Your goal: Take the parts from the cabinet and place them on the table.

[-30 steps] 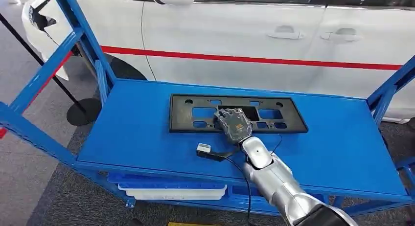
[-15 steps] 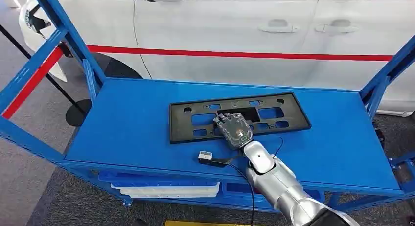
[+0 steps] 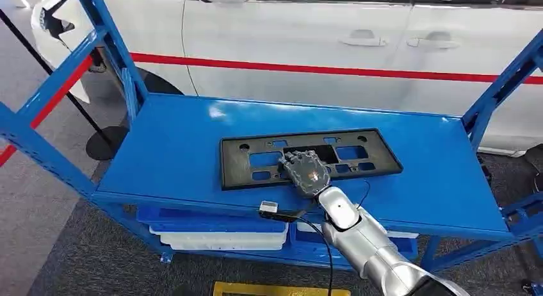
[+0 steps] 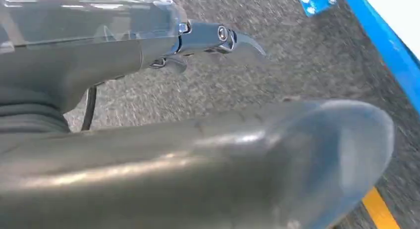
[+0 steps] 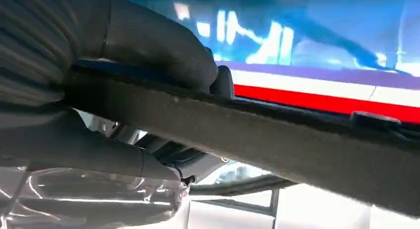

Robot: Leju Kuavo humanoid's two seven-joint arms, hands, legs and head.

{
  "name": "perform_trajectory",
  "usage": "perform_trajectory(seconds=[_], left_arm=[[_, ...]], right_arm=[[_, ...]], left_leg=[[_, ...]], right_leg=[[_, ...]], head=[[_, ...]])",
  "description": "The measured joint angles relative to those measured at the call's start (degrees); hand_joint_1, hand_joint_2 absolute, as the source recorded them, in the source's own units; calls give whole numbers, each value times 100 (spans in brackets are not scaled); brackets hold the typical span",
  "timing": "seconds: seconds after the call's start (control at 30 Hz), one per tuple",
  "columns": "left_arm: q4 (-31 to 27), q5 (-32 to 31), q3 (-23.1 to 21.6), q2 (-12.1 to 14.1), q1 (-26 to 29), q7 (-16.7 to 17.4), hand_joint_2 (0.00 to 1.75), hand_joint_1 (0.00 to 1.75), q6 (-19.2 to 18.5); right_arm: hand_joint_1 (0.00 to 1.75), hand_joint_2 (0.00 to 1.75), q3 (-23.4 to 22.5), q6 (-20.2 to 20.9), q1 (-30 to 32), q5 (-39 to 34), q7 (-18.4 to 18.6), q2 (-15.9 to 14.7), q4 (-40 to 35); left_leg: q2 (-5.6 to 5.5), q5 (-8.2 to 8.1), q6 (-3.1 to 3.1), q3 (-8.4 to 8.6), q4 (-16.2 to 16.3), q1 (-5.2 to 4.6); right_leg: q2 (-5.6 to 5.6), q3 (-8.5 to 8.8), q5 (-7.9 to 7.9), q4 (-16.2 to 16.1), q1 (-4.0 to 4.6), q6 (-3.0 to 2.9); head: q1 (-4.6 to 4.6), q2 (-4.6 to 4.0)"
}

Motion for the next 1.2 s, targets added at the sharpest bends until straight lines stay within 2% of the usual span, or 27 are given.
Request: perform_trajectory(seconds=[0.07, 0.1, 0.13, 0.17, 0.2, 0.27, 0.3, 0.33, 0.4, 0.47, 0.5, 0.53, 0.6, 0.63, 0.67, 0.7, 0.77, 0.8, 0.83, 0.93, 0.97, 1.0, 1.03, 1.1, 1.13, 1.17, 1.2], left_arm=[[-4, -4, -11, -4, -26, 0, 0, 0, -18], [-4, -4, -22, -7, -19, 2, 0, 0, -29], [-4, -4, -37, -7, -15, 2, 0, 0, -40], [-4, -2, -44, -9, -16, 4, 0, 0, -46], [-4, 2, -46, -11, -17, 4, 0, 0, -48], [-4, 20, -48, -15, -17, 0, 0, 0, -55], [-7, 35, -48, -17, -18, -4, 0, 0, -53], [-7, 59, -48, -24, -24, -9, 0, 0, -53], [-9, 77, -48, -24, -26, -18, 0, 0, -53], [-9, 79, -48, -24, -27, -18, 0, 0, -57], [-9, 81, -48, -24, -27, -18, 0, 0, -59], [-9, 94, -48, -24, -27, -15, 0, 0, -64], [-11, 94, -48, -24, -34, -18, 0, 0, -75], [-11, 96, -48, -24, -34, -18, 0, 0, -75], [-11, 96, -48, -24, -33, -20, 0, 0, -75], [-11, 94, -48, -24, -33, -24, 0, 0, -75], [-13, 94, -52, -24, -38, -42, 0, 0, -72], [-18, 94, -57, -22, -46, -48, 0, 0, -72], [-33, 88, -63, -22, -54, -53, 0, 0, -75], [-39, 70, -87, -17, -56, -44, 0, 0, -107], [-39, 68, -90, -17, -50, -37, 0, 0, -110], [-39, 70, -92, -20, -60, -35, 0, 0, -114], [-42, 70, -96, -17, -64, -35, 0, 0, -125], [-42, 72, -103, -17, -51, -35, 0, 0, -125], [-42, 74, -105, -17, -44, -35, 0, 0, -125], [-42, 74, -107, -17, -40, -35, 0, 0, -125], [-42, 77, -111, -17, -40, -35, 0, 0, -127]], right_arm=[[175, 175, 9, 31, 5, -9, 0, -11, -13], [175, 175, 15, 49, 11, -9, 7, -13, -13], [175, 175, 18, 64, 18, -11, 33, -15, -13], [175, 175, 22, 81, 29, -11, 48, -17, -22], [175, 175, 26, 88, 35, -11, 61, -26, -42], [175, 175, 37, 118, 28, -11, 76, -35, -96], [175, 175, 39, 127, 13, -11, 87, -39, -120], [175, 175, 39, 134, -1, -11, 94, -42, -139], [175, 175, 42, 134, -4, -11, 107, -44, -153], [175, 175, 44, 134, 0, -11, 127, -44, -151], [175, 175, 44, 134, -11, -9, 138, -41, -153], [175, 175, 44, 134, -17, -9, 138, -41, -155], [175, 175, 44, 136, -14, 2, 140, -41, -153], [175, 175, 44, 136, -14, 4, 142, -41, -153], [175, 175, 44, 136, -7, 11, 146, -39, -153], [175, 175, 44, 136, 1, 15, 151, -39, -153], [175, 175, 46, 127, 12, 17, 164, -39, -153], [175, 175, 48, 118, 15, 15, 171, -39, -153], [175, 175, 48, 105, 25, 15, 188, -39, -157], [175, 175, 50, 68, 104, 24, 243, -35, -177], [175, 175, 50, 68, 161, 46, 265, -42, -195], [175, 175, 50, 66, 217, 79, 289, -57, -208], [175, 175, 50, 66, 273, 112, 310, -61, -241], [175, 175, 50, 62, 369, 125, 341, -92, -286], [175, 175, 50, 62, 406, 127, 343, -96, -297], [175, 175, 50, 62, 441, 133, 345, -96, -299], [175, 175, 50, 62, 476, 140, 345, -98, -314]], left_leg=[[4, 120, 23, -166, 4, -10], [5, 173, 20, -244, 11, -15], [7, 228, 13, -332, 27, -15], [8, 274, 4, -415, 46, -14], [9, 307, -6, -484, 70, -13], [6, 349, -37, -604, 152, -10], [5, 364, -59, -649, 197, -11], [0, 383, -92, -695, 235, -44], [1, 473, -167, -713, 215, -43], [-11, 489, -234, -760, 227, -42], [-9, 297, -268, -828, 333, -19], [-11, -28, -296, -932, 610, -17], [-9, -606, -348, -1154, 1448, 1], [-9, -724, -363, -1227, 1810, 1], [-9, -652, -368, -1206, 1990, 2], [-9, -461, -364, -1073, 1906, 4], [-10, -46, -329, -518, 1171, 4], [-15, -53, -294, -139, 635, 2], [-21, -264, -257, 159, 179, -32], [-43, -197, -152, 69, 114, -78], [-39, -103, -97, 40, 59, -39], [-3, -12, -53, -9, 37, -17], [-6, 61, 13, -100, 35, -18], [-4, 205, 30, -286, 42, -33], [-3, 278, 29, -398, 51, -40], [-2, 348, 26, -502, 67, -46], [0, 406, 20, -605, 88, -48]], right_leg=[[4, -215, -669, 777, -18, 24], [4, -316, -875, 1202, -20, 40], [3, -364, -906, 1538, -22, 57], [2, -298, -769, 1597, -27, 67], [1, -129, -586, 1442, -33, 69], [1, 499, -285, 570, -39, 51], [4, 804, -417, 66, -36, 21], [9, 953, -510, -186, 5, -12], [9, 905, -478, -184, 21, -62], [-15, 839, -376, -221, -22, -177], [-34, 787, -315, -222, -24, -222], [-37, 719, -263, -221, -24, -275], [-44, 577, -150, -214, -12, -287], [-43, 495, -94, -203, -10, -285], [-43, 405, -33, -190, -9, -276], [-43, 330, 18, -181, -10, -265], [-40, 191, 123, -159, -10, -233], [-37, 159, 168, -143, -10, -208], [-34, 127, 211, -140, 16, -164], [-54, 131, 389, -218, -14, -63], [-50, 105, 432, -251, 16, -11], [-20, 46, 252, -184, -24, 9], [-18, -43, -86, 10, -21, 26], [-12, -274, -756, 836, -23, 61], [-13, -369, -929, 1278, -23, 76], [-13, -374, -896, 1547, -24, 84], [-13, -273, -721, 1574, -23, 82]], head=[[0, 0], [0, 0], [0, 0], [0, 0], [0, 0], [0, 0], [0, 0], [-2, 0], [0, 0], [0, 0], [-2, 0], [0, 0], [-2, 0], [0, 0], [-2, 0], [-2, 0], [-2, 0], [-2, 0], [-2, 0], [0, 0], [0, 0], [0, 0], [0, 0], [0, 0], [0, 0], [0, 0], [0, 0]])
